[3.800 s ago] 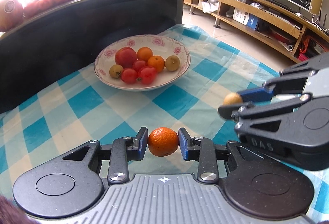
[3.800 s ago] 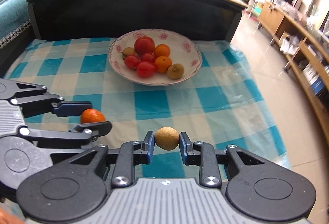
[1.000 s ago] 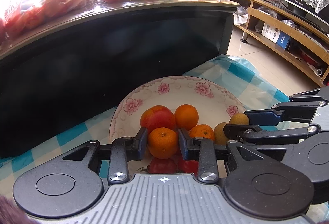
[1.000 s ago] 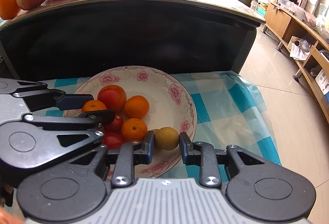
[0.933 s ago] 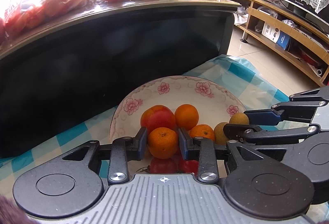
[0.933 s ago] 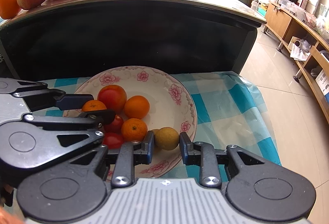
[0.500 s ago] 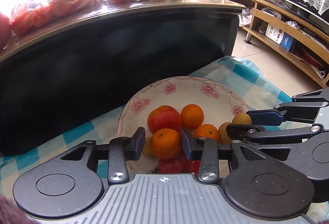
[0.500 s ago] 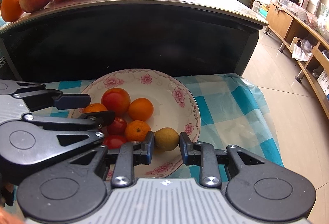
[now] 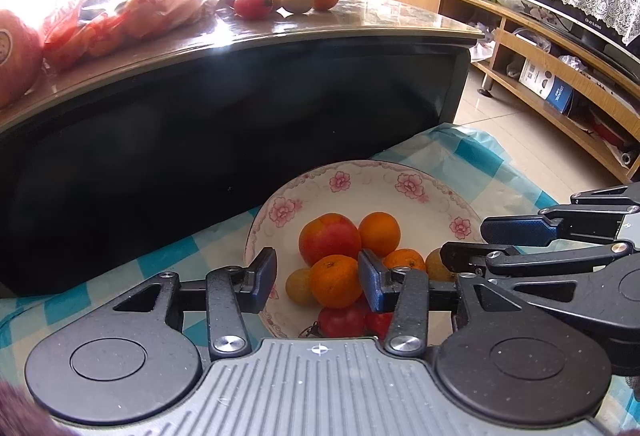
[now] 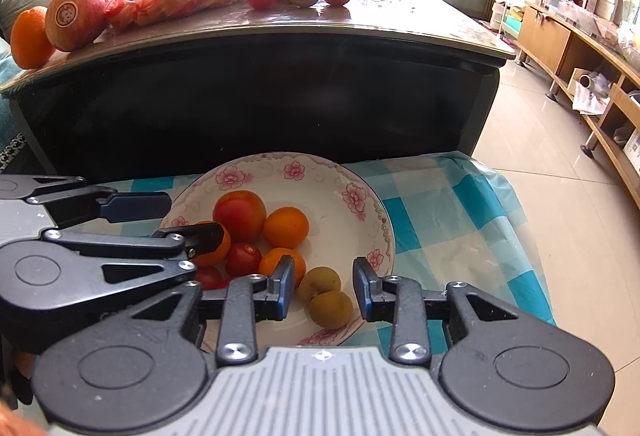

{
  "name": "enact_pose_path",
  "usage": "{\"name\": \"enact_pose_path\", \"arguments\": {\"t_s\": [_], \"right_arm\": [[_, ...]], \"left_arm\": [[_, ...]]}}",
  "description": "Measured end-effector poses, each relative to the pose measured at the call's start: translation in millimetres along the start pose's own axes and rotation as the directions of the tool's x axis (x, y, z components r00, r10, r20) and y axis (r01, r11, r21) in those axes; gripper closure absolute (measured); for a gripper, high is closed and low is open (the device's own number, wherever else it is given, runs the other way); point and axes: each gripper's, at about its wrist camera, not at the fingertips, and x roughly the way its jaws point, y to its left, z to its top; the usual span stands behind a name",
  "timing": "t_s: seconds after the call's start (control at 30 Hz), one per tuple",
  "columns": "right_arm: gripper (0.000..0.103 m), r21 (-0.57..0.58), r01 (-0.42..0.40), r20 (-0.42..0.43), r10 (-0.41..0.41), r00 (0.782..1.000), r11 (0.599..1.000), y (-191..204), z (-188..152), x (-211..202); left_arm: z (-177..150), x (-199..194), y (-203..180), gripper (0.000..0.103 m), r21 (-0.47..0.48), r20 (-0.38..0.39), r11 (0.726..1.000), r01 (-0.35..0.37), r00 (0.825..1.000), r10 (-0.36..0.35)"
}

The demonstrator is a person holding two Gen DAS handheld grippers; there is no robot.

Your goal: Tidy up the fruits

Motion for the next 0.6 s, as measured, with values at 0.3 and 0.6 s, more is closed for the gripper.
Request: {"name": "enact_pose_path", "arguments": {"t_s": [0.3,0.6], "right_arm": [[0.063,0.005,0.010,0.020,-0.011,1.000,1.000,-1.5,-4.8,-16.0],[0.060,0.032,0.021,0.044,-0.022,0.999,0.999,-2.5,-17.3,-44.4]], "left_arm": [[-3.3,-18.6,1.6,0.038,-0.008,0.017,1.000,-0.001,1.000,0.001],[-15.9,-43.9,-4.7,0.020,-0.038,0.016,0.999,-0.015,1.000,0.016]]}}
